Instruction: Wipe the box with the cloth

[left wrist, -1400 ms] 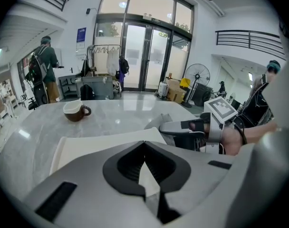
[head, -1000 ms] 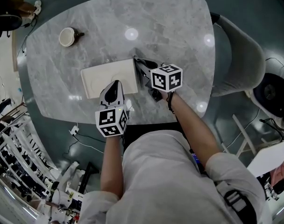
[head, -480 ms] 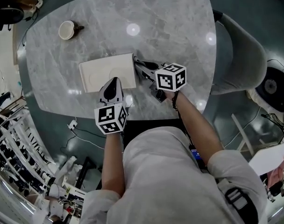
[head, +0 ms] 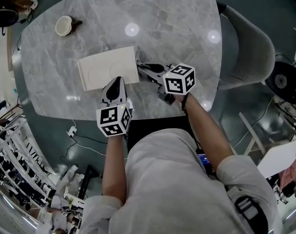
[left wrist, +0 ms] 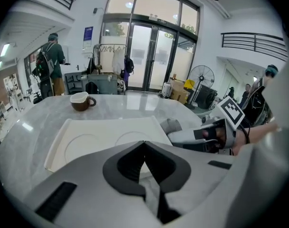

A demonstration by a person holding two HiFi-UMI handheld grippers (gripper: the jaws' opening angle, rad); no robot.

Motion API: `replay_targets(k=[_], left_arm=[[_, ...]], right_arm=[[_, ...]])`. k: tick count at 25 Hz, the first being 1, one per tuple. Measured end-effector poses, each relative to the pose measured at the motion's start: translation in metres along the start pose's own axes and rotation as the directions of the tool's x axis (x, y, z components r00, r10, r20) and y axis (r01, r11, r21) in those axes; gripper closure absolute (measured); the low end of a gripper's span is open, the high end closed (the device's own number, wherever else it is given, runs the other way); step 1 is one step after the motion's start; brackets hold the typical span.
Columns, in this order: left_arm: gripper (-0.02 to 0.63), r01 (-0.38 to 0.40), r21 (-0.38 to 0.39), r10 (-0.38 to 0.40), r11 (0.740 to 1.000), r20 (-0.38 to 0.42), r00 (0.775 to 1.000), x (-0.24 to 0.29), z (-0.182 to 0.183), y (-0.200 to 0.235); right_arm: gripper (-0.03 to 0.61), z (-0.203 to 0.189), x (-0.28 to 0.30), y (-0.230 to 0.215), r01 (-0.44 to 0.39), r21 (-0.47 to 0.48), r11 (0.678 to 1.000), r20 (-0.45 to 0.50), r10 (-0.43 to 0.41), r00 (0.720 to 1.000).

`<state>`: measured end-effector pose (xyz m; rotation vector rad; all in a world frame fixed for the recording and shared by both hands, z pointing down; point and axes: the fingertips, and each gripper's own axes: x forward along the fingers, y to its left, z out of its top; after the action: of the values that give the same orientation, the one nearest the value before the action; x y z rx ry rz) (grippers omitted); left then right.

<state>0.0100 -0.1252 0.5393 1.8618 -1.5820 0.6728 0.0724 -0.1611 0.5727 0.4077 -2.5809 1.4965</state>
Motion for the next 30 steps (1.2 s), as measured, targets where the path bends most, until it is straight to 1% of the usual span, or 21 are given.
replay_targets(k=[5,9,18,22,25,27,30], left_arm=[[0.591,0.015,0.006,-0.015,1.000,0.008,1.000,-0.011,-0.014,-0.001],[0.591,0.026,0.007,-0.026,1.000,0.009,1.000,-0.009,-0.019,0.000],[0.591,0.046,0.026,-0.046,0.999,0.009,0.999,-0.024,-0.035,-0.008],[0.591,0.041,0.026,-0.041,0.999,0.014,0.999,-0.026,-0.034,-0.004],[0.591,0.034,0.021,-0.034,0.999,0.018,0.999,-0.028,-0.031,0.000],[0.591,0.029,0.013,-0.030,0.999,0.023,0.999,-0.027,-0.029,0.002],[0.591,0.020,-0.001,-0.020,1.000,0.038,0.999,-0.029,-0.028,0.006]], right_arm=[[0.545,-0.021,-0.009,0.013,0.019,-0.035,0.999,-0.007,-0.019,1.000],[0.545,-0.027,-0.010,0.013,0.038,-0.038,0.999,0.010,-0.037,0.999],[0.545,-0.046,-0.021,0.022,0.065,-0.047,0.997,0.054,-0.062,0.997],[0.545,-0.042,-0.019,0.021,0.076,-0.089,0.993,0.046,-0.072,0.996],[0.545,-0.035,-0.019,0.024,0.090,-0.099,0.991,0.054,-0.085,0.995],[0.545,-0.031,-0.023,0.024,0.117,-0.109,0.987,0.072,-0.110,0.991],[0.545,-0.029,-0.029,0.023,0.198,-0.150,0.969,0.112,-0.182,0.977]])
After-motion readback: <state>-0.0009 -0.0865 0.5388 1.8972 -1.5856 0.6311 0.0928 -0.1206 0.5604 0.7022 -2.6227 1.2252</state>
